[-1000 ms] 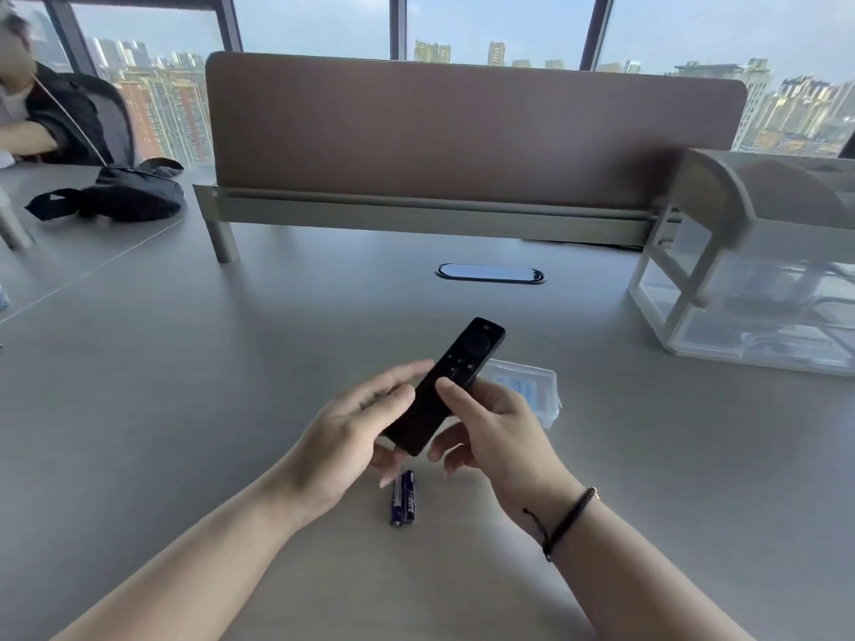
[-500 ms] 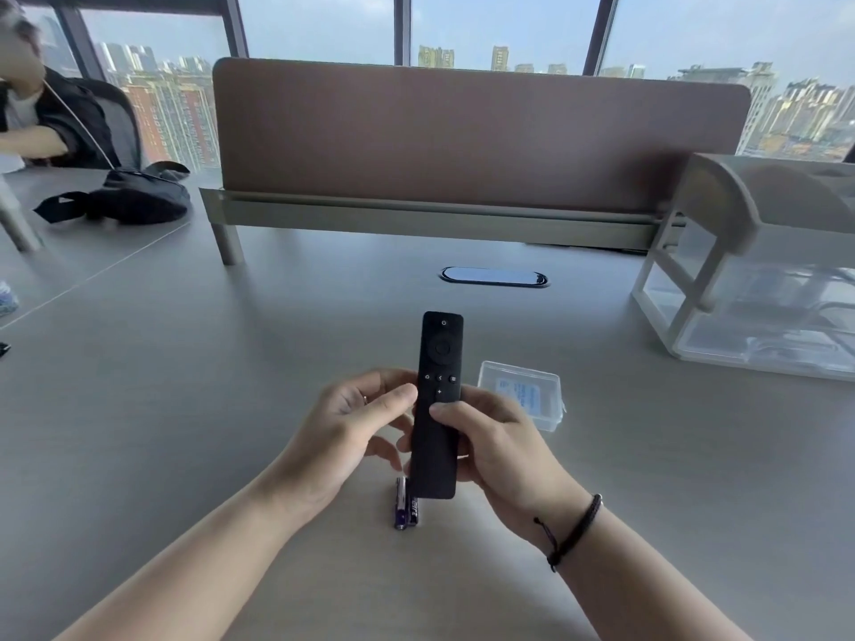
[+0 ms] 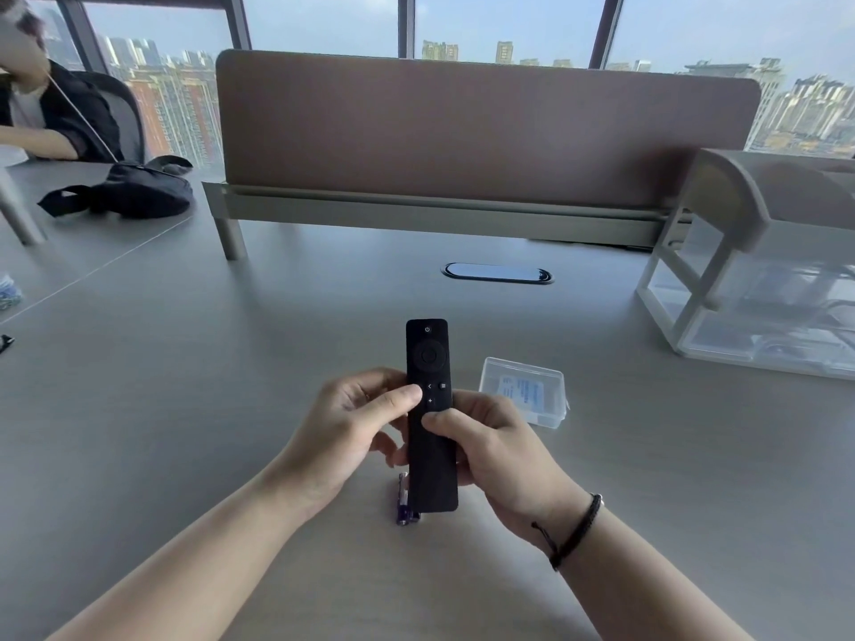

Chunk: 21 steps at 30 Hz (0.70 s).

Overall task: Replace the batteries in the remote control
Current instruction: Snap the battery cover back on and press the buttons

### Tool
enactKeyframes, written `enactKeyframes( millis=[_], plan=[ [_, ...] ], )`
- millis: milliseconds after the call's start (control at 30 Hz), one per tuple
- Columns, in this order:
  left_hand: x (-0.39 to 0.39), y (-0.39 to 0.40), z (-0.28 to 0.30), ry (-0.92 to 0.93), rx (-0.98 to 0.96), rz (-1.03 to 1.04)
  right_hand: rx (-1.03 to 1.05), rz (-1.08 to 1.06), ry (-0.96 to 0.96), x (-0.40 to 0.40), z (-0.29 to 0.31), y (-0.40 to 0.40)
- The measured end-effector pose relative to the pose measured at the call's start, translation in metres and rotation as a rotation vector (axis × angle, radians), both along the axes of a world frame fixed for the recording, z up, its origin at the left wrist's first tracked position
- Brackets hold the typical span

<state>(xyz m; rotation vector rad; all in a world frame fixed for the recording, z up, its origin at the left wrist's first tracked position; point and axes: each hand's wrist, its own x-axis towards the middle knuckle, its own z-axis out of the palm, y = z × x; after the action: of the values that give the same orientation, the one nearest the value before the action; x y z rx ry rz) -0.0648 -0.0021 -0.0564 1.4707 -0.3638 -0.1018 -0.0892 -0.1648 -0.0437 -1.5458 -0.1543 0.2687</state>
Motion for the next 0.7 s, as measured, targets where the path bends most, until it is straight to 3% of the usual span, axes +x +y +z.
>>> enactKeyframes(
  millis=[700],
  plan=[
    [-0.0001, 0.0011, -0.0021, -0.052, 0.061, 0.014, 0.036, 0.059, 0.034, -0.0006, 0.0014, 0.0012]
  ],
)
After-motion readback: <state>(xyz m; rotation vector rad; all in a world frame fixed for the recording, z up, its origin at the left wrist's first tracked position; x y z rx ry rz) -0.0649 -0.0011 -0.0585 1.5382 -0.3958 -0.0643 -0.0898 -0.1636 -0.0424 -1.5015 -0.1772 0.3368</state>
